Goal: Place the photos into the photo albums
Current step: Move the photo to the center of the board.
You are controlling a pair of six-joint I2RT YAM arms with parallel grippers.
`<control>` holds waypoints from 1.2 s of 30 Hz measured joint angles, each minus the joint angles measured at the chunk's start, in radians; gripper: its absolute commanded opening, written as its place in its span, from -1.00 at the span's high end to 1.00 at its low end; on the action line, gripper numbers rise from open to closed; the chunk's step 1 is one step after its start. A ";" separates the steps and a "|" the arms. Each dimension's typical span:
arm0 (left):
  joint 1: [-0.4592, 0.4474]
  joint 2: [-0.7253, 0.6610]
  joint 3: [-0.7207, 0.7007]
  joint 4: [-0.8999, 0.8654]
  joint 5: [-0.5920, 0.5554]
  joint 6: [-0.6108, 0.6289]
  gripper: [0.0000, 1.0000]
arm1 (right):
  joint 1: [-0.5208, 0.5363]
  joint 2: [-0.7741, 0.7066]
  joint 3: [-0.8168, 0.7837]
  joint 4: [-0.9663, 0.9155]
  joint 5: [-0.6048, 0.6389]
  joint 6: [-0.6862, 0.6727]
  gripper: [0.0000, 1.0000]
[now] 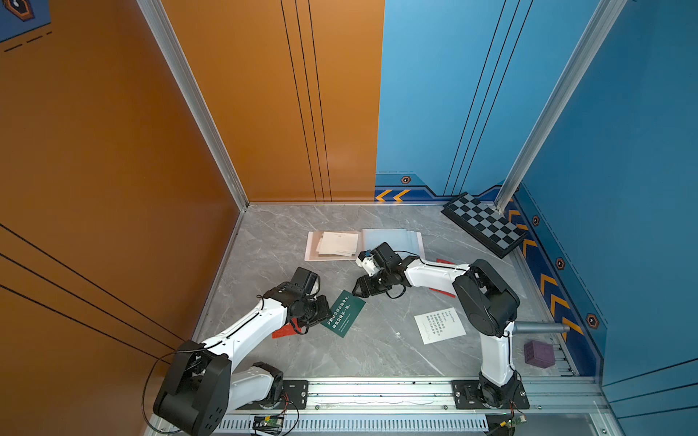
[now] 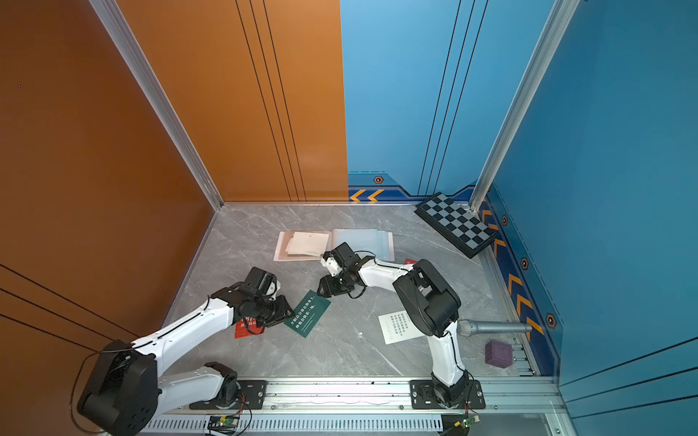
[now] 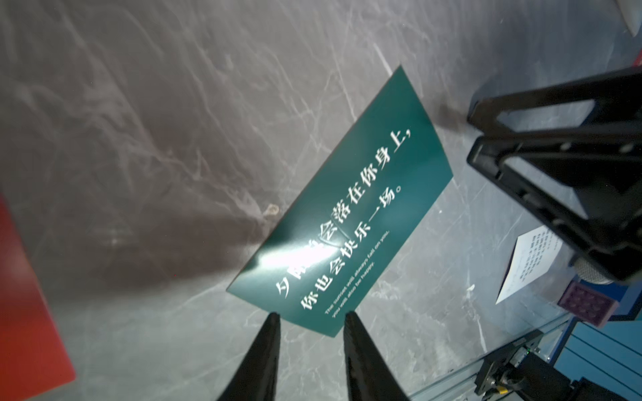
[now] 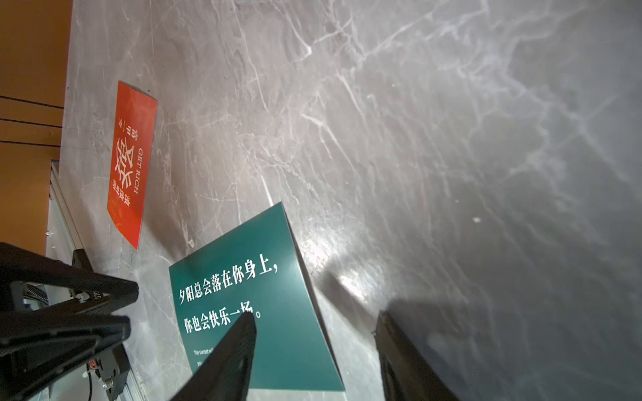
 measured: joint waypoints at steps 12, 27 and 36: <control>-0.052 -0.062 -0.115 -0.068 -0.010 -0.197 0.12 | 0.001 0.027 0.036 -0.016 -0.033 -0.016 -0.19; -0.055 0.161 -0.031 0.181 0.028 -0.209 0.13 | 0.003 0.042 0.023 0.062 -0.066 -0.002 -0.20; -0.035 0.343 0.090 0.322 0.049 -0.157 0.13 | -0.105 -0.030 -0.094 0.137 -0.051 0.051 -0.20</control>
